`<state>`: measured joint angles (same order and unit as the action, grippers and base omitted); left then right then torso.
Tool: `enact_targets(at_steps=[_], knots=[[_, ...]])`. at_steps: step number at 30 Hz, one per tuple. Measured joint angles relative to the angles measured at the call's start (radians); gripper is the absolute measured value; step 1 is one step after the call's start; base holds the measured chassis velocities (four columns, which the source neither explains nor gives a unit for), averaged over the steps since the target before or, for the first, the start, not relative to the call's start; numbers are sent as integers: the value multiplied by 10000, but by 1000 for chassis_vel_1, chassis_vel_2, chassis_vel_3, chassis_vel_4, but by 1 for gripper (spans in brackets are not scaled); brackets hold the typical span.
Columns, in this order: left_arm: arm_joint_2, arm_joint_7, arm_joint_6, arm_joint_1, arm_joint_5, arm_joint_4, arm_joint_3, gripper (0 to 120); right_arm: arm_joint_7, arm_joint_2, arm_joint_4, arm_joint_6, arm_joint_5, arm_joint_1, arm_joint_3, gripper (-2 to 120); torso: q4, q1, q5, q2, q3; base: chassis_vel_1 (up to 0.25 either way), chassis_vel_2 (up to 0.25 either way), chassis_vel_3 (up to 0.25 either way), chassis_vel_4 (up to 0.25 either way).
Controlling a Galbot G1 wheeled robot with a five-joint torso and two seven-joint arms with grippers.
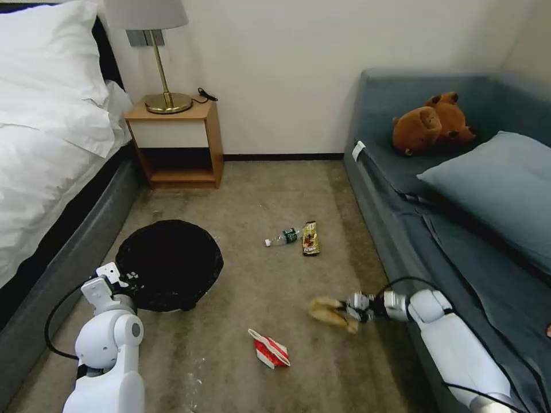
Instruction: Pick up the trash bin, then pick up the garbage on the floor and place it into the trash bin.
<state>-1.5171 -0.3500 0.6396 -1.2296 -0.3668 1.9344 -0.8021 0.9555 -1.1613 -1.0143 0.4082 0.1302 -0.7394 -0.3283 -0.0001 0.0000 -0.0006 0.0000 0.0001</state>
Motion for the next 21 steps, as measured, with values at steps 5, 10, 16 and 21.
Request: enact_targets(at_steps=[5,10,16,21], knots=[[7,0,-3,79,19,-72,58,3,-1318,-153,-1095,-293,-1610,211,617,0,1,0,2,0,0,0,0,0,0],[14,1,-4,161,63,-152,142,3,-3216,-358,-3224,-635,-2694,261,1866,0,2,0,4,0,0,0,0,0,0],[1,6,-4,169,85,-136,174,3,-5899,-798,-4729,-1067,-2837,365,3542,0,2,0,2,0,0,0,0,0,0],[-25,-7,4,162,108,-28,192,3,-7098,-1249,-5481,-1540,-3077,763,5064,0,2,0,2,0,-1,0,0,0,0]])
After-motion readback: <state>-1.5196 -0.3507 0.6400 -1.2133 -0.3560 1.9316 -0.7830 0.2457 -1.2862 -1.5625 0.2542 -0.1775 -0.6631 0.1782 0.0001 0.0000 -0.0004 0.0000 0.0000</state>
